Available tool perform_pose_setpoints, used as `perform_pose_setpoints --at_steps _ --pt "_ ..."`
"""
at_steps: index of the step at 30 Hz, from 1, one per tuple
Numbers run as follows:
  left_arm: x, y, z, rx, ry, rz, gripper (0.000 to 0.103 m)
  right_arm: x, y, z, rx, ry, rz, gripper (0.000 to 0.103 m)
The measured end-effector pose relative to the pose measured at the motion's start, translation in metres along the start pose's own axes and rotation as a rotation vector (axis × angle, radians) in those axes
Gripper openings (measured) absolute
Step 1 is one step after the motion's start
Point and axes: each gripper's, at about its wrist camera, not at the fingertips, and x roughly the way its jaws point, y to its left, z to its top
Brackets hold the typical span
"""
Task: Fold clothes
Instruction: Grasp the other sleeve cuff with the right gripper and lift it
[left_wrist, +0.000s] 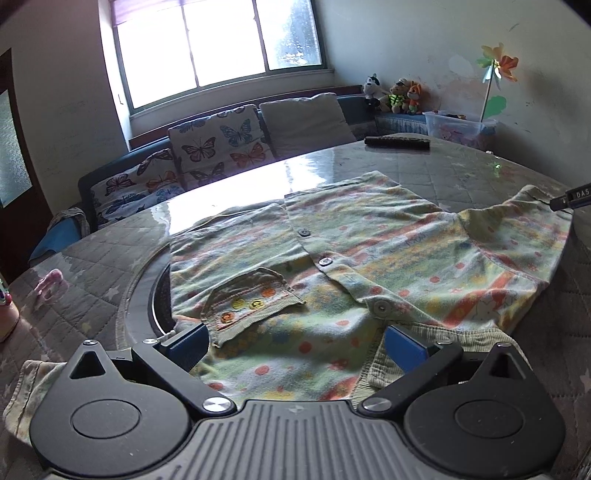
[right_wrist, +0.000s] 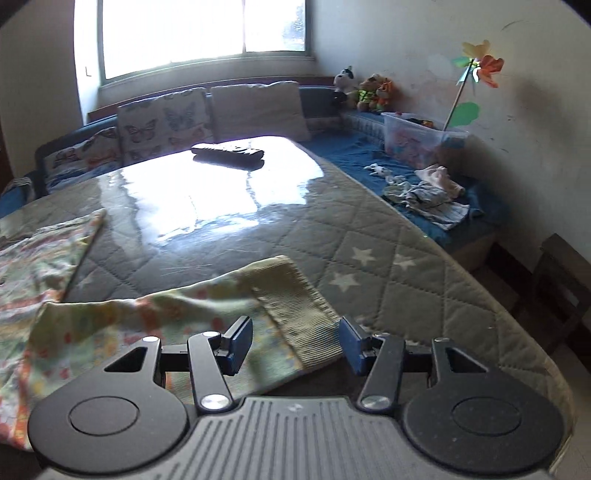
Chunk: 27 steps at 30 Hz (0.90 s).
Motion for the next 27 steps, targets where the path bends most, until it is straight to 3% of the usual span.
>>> perform_pose_setpoints --at_steps 5,8,9,13,16,23,27 --pt "-0.004 0.007 -0.001 -0.022 -0.002 0.017 0.103 0.004 -0.001 -0.003 -0.001 -0.004 -0.049 0.051" --pt "-0.005 0.009 -0.002 -0.033 -0.003 0.023 0.103 0.005 -0.003 -0.004 0.022 -0.003 -0.033 0.050" --pt "-0.005 0.010 -0.002 -0.037 -0.002 0.025 0.103 0.004 -0.003 -0.004 0.021 -0.003 -0.027 0.047" --pt "-0.007 0.012 -0.002 -0.053 -0.003 0.032 0.103 0.001 0.001 -0.003 0.018 0.001 0.008 0.016" --pt "-0.010 0.014 -0.003 -0.060 -0.008 0.037 0.103 -0.005 0.006 -0.001 0.017 -0.004 0.033 0.010" --pt "-0.013 0.018 -0.005 -0.086 -0.009 0.053 0.103 -0.043 0.044 0.013 -0.036 -0.049 0.223 0.009" --pt "-0.016 0.020 -0.009 -0.096 -0.011 0.056 0.103 -0.070 0.088 0.030 -0.100 -0.073 0.412 0.009"
